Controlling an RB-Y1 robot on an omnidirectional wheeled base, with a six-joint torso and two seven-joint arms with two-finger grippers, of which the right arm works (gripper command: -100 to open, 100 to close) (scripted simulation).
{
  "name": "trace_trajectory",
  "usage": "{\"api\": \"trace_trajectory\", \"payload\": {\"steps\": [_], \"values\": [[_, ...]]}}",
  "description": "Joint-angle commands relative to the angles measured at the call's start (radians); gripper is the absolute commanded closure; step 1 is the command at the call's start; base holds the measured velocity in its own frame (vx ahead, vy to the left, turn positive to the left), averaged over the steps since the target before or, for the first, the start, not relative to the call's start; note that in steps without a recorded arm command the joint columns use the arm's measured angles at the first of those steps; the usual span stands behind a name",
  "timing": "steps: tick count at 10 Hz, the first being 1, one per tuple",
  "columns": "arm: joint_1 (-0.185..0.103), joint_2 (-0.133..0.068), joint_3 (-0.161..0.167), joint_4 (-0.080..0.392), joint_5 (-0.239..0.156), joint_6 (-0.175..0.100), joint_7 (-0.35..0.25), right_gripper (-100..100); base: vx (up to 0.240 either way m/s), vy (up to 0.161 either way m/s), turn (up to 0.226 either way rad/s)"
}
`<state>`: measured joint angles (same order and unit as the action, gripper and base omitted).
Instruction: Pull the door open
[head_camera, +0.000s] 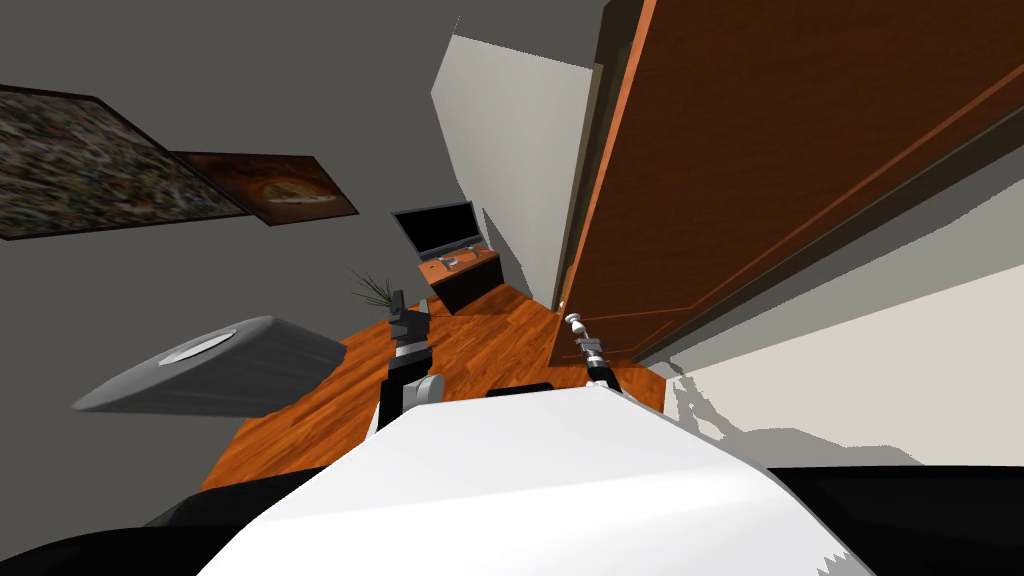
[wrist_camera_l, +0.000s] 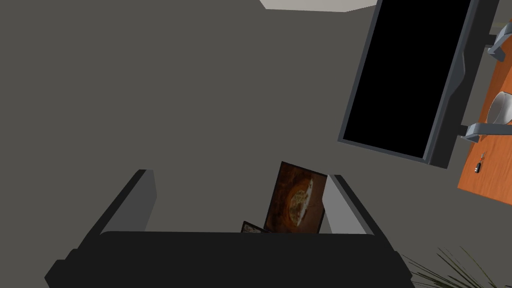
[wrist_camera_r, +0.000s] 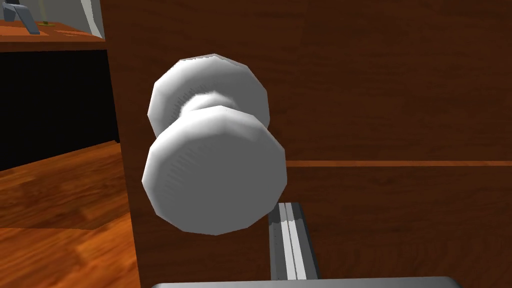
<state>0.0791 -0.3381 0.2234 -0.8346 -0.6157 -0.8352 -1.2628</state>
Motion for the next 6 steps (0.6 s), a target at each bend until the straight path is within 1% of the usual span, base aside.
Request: {"api": "trace_trajectory", "payload": {"steps": [1,2,3,4,6], "values": [[-0.012,0.014,0.027,-0.01,-0.011,-0.011,-0.05,-100,-0.074,-0.021,0.092],[-0.012,0.014,0.027,-0.01,-0.011,-0.011,-0.059,-100,-0.056,-0.014,0.043],[-0.01,0.013,0.031,-0.014,-0.023,-0.007,-0.088,-100,-0.045,-0.017,0.027],[-0.01,0.013,0.031,-0.014,-0.023,-0.007,-0.088,-100,-0.028,-0.019,0.032],[-0.007,0.012,0.038,-0.02,-0.042,-0.002,-0.131,-100,-0.032,-0.013,0.045]]}}
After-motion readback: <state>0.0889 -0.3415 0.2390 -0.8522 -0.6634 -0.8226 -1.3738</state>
